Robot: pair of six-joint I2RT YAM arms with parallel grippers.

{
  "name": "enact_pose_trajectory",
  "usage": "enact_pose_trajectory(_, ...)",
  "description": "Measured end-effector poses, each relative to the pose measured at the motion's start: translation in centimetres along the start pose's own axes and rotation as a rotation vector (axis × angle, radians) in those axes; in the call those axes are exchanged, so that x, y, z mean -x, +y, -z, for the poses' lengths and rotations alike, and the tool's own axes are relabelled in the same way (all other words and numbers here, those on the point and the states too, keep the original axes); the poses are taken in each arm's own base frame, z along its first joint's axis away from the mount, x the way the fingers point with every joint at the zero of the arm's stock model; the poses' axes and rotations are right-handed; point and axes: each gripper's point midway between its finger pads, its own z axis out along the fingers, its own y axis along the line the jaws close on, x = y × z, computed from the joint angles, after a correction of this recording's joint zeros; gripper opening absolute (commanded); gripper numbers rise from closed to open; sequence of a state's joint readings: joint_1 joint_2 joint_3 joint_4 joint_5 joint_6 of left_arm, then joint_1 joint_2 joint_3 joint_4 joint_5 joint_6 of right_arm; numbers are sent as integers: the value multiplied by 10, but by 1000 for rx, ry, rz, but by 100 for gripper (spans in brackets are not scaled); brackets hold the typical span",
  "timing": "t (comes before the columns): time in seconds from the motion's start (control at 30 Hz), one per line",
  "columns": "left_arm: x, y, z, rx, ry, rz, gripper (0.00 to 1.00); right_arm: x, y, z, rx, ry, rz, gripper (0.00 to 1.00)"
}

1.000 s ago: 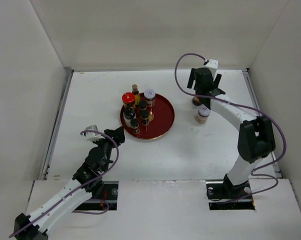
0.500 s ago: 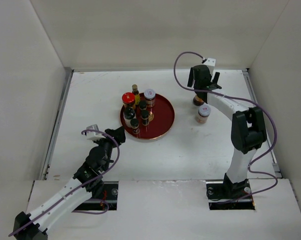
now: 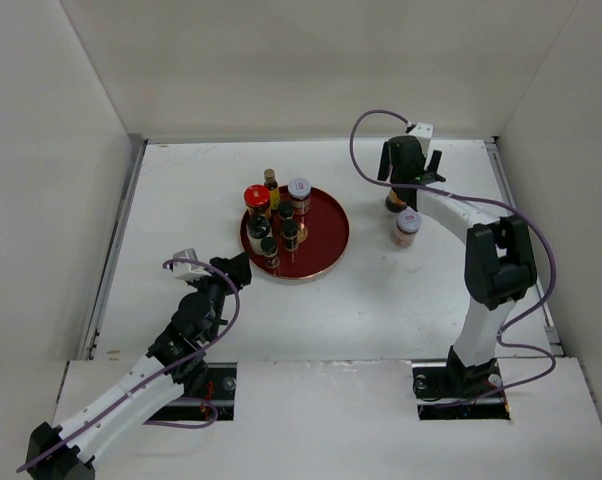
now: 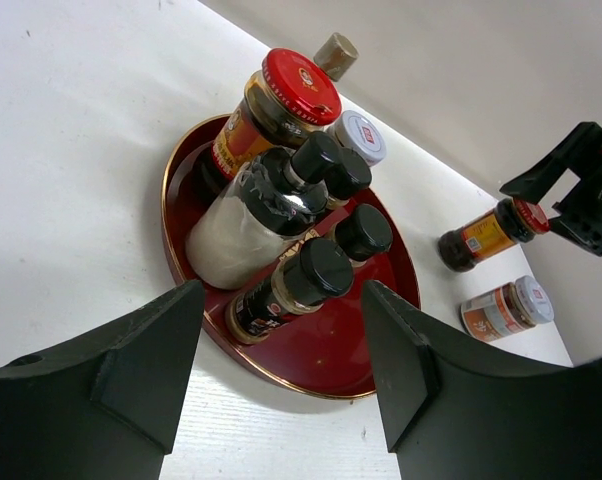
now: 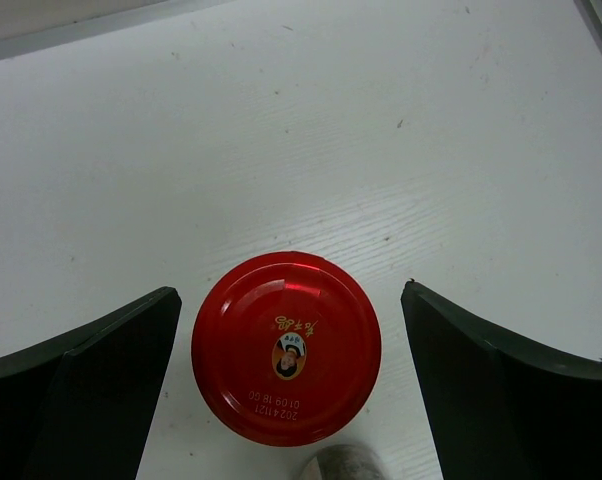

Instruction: Organize the condiment bottles

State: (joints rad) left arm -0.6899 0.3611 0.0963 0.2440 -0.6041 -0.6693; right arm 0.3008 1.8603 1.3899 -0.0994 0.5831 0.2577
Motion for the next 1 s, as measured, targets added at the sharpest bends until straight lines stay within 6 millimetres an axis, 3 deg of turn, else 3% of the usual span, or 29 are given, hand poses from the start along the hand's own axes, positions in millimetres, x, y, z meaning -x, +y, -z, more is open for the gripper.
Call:
enact_pose_trajectory(0.6,0,0,0,-2,2,0,62,-10,8,-5,49,38,-56,85)
enact_pose_trajectory(0.73,0,0,0,-3,2,0,62,-14,7,-9,46,50,-61,78)
enact_pose_trajectory(0.9,0,0,0,-2,2,0,62,-16,4,-12,42,57,-73,54)
enact_pose_trajectory(1.0,0,-1,0,-3,1,1,62,-15,4,-12,44,56,-76,47)
